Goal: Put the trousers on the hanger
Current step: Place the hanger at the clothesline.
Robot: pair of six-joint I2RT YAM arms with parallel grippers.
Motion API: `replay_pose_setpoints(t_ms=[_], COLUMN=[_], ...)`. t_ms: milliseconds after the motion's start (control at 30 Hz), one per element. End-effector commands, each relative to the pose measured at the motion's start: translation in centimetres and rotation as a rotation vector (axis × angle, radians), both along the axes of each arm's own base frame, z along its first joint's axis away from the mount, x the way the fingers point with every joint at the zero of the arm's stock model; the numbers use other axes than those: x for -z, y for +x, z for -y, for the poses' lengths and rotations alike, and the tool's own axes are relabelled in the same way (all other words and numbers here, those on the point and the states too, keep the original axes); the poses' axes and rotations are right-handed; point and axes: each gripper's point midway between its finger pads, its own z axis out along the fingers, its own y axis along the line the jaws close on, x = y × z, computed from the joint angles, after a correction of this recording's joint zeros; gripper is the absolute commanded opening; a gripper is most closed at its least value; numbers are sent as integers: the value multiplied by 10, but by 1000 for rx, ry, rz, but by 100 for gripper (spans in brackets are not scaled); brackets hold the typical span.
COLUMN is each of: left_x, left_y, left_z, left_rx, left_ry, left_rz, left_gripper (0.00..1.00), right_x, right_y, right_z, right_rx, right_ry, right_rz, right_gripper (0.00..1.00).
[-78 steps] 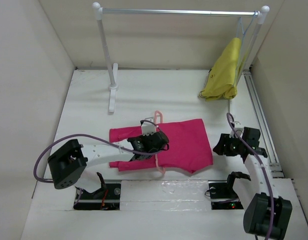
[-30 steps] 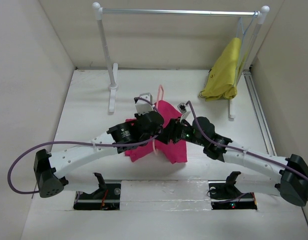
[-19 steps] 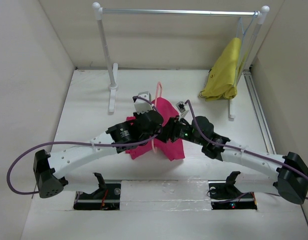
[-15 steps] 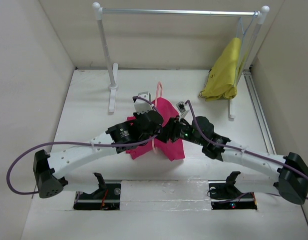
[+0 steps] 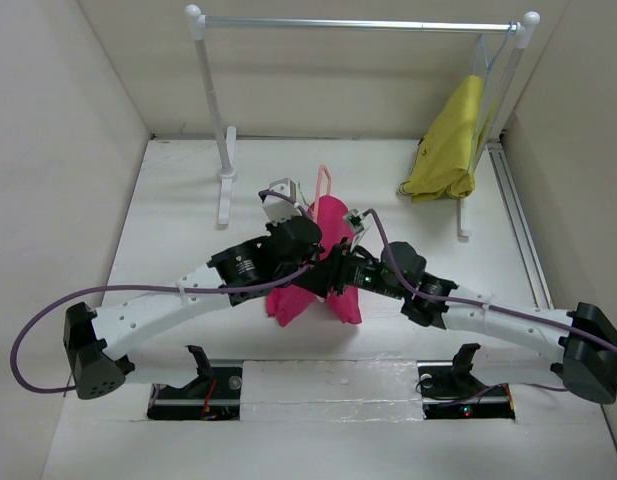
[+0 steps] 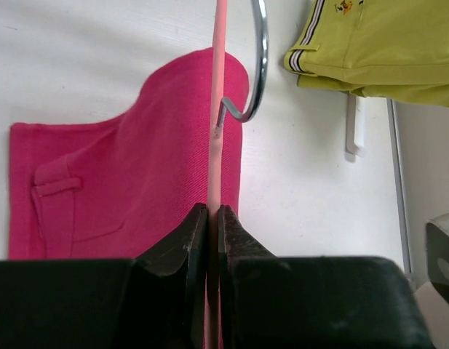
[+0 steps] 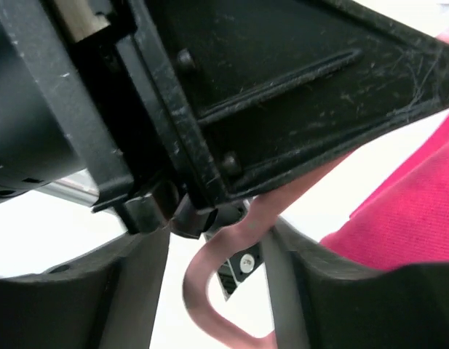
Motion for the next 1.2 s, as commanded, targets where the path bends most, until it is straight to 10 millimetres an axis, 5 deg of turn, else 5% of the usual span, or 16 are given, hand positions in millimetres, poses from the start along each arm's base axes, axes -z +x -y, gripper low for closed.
replay_pose_setpoints(t_ms=[0,67,200,400,433,600,700,867,1033,1167], left_x=[-59,-59,-55,-60,-62,-75,-83,-121,-176,-199], left_y=[8,7,5,-3,-3,-5,-7,-14,-21,-28], left_z=[21,23,17,15,15,14,16,17,-4,-15], left_rx=[-16,-6,-11,18,24,33,53,117,127,138], left_ry=[-258,-267,-247,-275,-280,-294,-302,-354,-401,-431], left_rz=[74,74,69,66,66,78,88,140,248,288], left_gripper=[0,0,0,0,0,0,0,2,32,34], right_x=[-42,-44,-44,-41,-39,-44,-46,-76,-110,-137], right_y=[-4,0,2,13,12,18,16,17,37,50], right_z=[-11,-12,2,11,10,10,10,22,42,57], right_rx=[-43,-8,56,95,86,80,75,114,192,224], right_ry=[116,116,81,99,101,110,111,201,159,180], right_rz=[65,64,60,53,53,59,50,86,176,236], right_gripper=[52,44,45,63,60,5,0,0,0,0])
